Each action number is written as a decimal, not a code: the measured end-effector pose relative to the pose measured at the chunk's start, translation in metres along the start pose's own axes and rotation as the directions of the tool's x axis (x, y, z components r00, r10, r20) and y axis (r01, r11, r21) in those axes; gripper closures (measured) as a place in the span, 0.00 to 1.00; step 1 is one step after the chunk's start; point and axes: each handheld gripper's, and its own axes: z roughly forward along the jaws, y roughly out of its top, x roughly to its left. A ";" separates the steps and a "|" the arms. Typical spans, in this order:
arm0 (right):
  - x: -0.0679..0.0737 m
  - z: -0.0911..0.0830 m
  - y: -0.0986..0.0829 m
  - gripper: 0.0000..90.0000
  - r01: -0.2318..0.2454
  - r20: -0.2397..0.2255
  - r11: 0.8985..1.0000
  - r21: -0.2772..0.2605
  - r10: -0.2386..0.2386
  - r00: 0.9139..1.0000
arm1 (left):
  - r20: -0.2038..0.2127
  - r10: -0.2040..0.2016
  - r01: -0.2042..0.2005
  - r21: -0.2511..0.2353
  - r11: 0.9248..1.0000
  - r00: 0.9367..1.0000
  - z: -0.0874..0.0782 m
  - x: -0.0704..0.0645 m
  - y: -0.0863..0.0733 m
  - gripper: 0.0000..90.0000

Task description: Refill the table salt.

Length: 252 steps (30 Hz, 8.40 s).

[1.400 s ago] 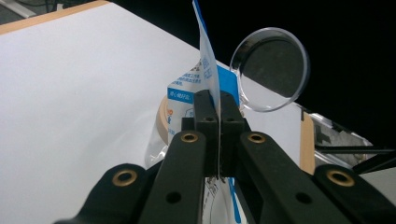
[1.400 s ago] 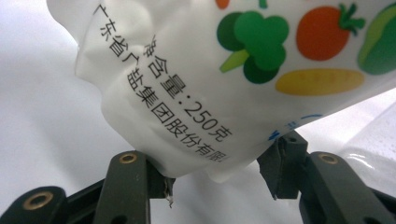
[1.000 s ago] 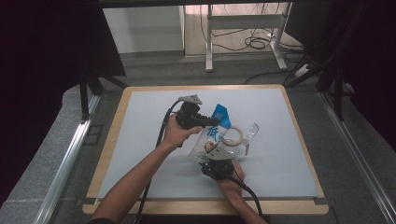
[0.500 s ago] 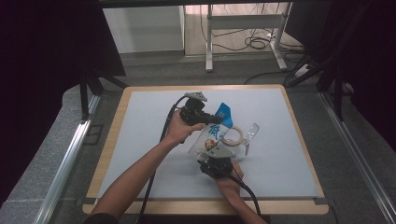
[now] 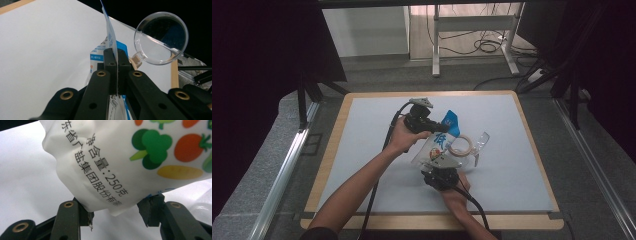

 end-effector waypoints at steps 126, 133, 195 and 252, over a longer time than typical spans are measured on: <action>-0.001 -0.019 0.026 0.61 -0.117 -0.107 0.989 -0.094 0.107 0.988 | 0.013 0.073 -0.074 0.111 0.991 0.997 0.035 -0.007 0.037 1.00; -0.002 -0.020 0.026 0.61 -0.116 -0.108 0.988 -0.097 0.106 0.988 | 0.017 0.074 -0.075 0.110 0.991 0.997 0.036 -0.006 0.037 1.00; -0.001 -0.028 0.028 0.64 -0.099 -0.085 0.984 -0.145 0.088 0.993 | 0.015 0.078 -0.079 0.109 0.991 0.997 0.039 -0.005 0.039 1.00; 0.001 -0.034 0.033 0.64 -0.096 -0.094 0.980 -0.174 0.081 0.992 | 0.032 0.091 -0.094 0.123 0.988 0.995 0.040 -0.009 0.042 1.00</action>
